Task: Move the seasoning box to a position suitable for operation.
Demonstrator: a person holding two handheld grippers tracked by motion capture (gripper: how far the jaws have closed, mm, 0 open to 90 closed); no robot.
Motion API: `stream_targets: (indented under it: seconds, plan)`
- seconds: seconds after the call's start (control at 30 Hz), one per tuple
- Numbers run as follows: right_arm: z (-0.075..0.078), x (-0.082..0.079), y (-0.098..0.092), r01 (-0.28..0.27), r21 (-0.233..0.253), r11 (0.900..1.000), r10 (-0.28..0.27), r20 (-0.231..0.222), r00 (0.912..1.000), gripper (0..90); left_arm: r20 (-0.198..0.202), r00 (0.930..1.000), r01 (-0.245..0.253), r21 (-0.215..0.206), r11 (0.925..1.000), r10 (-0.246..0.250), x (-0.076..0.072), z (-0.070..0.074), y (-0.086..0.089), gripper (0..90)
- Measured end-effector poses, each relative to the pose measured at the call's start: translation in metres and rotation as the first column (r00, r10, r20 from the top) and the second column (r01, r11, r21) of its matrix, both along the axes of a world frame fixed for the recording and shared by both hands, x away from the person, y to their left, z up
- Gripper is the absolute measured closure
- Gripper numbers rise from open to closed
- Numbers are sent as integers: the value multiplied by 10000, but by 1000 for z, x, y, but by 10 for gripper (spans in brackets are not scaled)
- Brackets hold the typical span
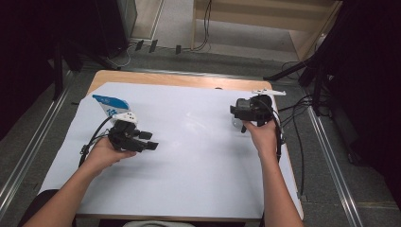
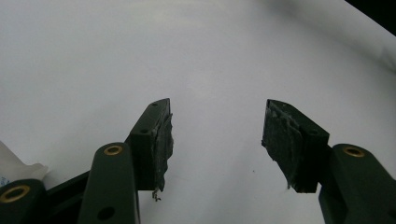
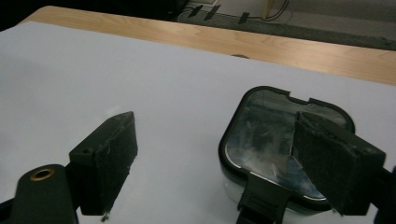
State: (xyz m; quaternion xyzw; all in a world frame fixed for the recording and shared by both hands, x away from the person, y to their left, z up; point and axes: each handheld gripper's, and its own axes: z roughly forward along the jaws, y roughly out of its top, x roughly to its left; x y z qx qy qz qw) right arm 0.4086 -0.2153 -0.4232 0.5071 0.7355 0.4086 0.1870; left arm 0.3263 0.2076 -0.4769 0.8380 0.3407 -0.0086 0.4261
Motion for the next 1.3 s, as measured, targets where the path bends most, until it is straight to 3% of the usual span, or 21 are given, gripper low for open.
stream_targets:
  seconds: [0.27, 0.33, 0.47, 0.67, 0.8, 1.07, 1.3]
  plan:
    - [2, 12, -10, 769, -210, 9968, -768, 62, 9970, 147, -29, 10000, 11, 38, 10000, -11, -2, -1, -1, 435]
    - [-2, 18, -10, 1190, -496, 9917, -1192, -27, 9929, 81, -32, 10000, 11, 3, 10000, -11, -2, -1, -1, 436]
    - [-13, 26, -9, 1543, -360, 9874, -1558, -412, 9869, 0, -55, 10000, 22, 89, 10000, -22, -2, -2, -1, 435]
    - [-26, 31, -3, 2007, -417, 9788, -2028, -538, 9777, 0, -59, 10000, 31, 137, 9999, -30, -3, -2, 0, 434]
    - [-36, 29, -4, 2216, -141, 9750, -2220, -325, 9745, 0, -49, 10000, -10, 98, 10000, 11, -5, -2, 1, 435]
    - [-59, 24, -2, 2440, -203, 9696, -2446, -329, 9691, 0, -93, 9999, -104, 129, 9999, 105, -7, -4, 3, 435]
    - [-69, 28, -1, 2535, -37, 9673, -2534, -416, 9665, 15, -141, 9999, -86, 136, 9999, 88, -9, -4, 2, 435]
